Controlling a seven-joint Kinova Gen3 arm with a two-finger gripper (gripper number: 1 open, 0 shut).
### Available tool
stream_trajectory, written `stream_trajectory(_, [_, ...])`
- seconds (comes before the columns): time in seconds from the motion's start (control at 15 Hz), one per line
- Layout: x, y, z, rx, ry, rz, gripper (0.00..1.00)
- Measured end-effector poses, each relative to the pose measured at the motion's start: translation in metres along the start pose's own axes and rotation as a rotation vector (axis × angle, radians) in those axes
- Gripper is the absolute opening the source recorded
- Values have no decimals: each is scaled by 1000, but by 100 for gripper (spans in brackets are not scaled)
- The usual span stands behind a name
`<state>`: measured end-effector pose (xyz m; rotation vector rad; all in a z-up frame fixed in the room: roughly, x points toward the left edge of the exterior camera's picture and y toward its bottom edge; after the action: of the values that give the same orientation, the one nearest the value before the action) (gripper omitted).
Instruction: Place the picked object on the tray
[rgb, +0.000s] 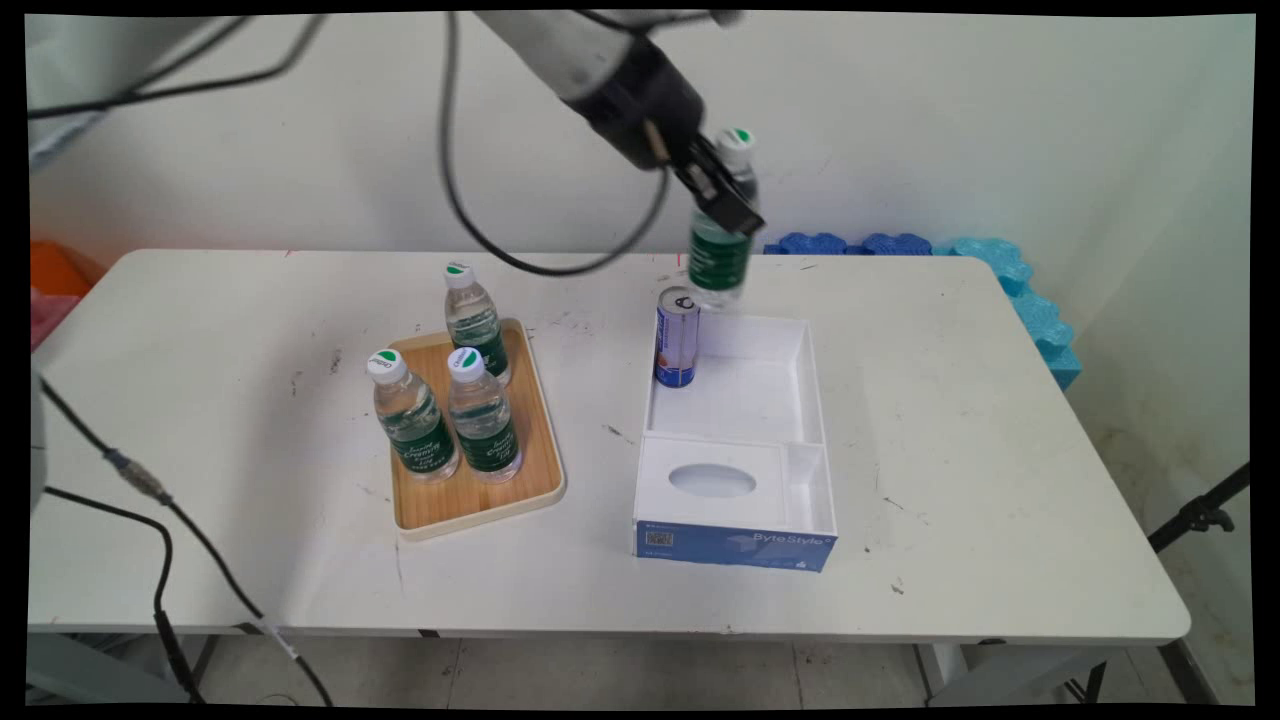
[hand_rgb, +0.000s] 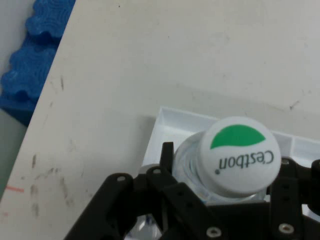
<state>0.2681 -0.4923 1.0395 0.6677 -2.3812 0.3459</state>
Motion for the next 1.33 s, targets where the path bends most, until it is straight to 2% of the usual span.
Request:
stream_trajectory(0.4, [-41, -13, -90, 7, -27, -11, 0])
stream_trajectory(0.67, [-86, -25, -135, 15, -70, -30, 0])
stream_trajectory(1.33, [-181, -43, -184, 16, -165, -81, 0])
